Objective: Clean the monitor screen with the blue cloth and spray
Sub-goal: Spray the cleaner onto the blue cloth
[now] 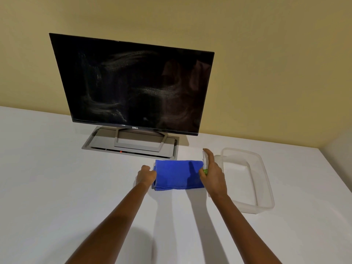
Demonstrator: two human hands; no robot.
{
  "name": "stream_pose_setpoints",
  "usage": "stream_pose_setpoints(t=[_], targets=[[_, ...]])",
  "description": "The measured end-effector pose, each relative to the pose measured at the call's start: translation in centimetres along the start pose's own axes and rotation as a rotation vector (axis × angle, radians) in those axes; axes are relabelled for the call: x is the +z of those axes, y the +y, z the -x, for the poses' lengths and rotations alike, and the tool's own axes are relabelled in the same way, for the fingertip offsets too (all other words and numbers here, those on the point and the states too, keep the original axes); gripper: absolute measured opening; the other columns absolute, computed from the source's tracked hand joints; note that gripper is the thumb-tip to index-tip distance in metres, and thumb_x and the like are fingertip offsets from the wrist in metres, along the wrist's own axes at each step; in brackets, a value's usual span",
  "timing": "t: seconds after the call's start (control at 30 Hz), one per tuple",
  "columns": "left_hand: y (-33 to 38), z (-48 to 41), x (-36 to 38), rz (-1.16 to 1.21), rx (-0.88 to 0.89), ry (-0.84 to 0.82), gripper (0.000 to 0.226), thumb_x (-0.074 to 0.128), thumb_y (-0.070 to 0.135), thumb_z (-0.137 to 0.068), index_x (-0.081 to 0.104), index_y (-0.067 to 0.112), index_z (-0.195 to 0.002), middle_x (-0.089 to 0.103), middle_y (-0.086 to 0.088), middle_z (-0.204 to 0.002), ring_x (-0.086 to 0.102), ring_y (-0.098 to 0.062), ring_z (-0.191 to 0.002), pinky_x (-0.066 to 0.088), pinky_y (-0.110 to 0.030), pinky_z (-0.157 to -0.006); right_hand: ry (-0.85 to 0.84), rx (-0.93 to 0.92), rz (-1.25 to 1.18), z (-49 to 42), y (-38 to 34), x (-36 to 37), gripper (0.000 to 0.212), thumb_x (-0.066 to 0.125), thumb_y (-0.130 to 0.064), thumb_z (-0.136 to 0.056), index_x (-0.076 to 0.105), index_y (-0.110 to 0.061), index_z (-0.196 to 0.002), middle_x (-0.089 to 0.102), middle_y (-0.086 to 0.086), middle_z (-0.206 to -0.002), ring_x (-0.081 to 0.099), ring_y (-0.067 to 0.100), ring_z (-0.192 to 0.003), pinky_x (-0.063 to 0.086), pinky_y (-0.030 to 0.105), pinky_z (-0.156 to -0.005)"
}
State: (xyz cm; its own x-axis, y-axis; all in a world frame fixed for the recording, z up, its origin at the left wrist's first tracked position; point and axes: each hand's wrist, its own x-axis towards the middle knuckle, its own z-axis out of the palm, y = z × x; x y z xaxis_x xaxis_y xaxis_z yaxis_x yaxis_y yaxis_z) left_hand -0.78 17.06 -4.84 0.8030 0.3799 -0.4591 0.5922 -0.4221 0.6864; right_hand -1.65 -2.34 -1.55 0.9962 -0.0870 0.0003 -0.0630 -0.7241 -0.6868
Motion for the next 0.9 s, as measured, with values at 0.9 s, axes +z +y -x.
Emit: stream_pose_setpoints(t=[0.9], targets=[[-0.6,-0.9,1.3,-0.054,-0.049,-0.068,0.028,0.044,0.015,-0.092,0.05,-0.007,-0.109,0.055,-0.033,-0.106,0.06,-0.038,-0.098,0.052,-0.04,-0.072,0.217,0.025,-0.407,-0.2,1.5,-0.3,0.031,0.056,-0.014,-0.091,0.043,-0.01,-0.119,0.057,0.008,-0.099,0.055,0.022,-0.087,0.048,0.022,-0.071]])
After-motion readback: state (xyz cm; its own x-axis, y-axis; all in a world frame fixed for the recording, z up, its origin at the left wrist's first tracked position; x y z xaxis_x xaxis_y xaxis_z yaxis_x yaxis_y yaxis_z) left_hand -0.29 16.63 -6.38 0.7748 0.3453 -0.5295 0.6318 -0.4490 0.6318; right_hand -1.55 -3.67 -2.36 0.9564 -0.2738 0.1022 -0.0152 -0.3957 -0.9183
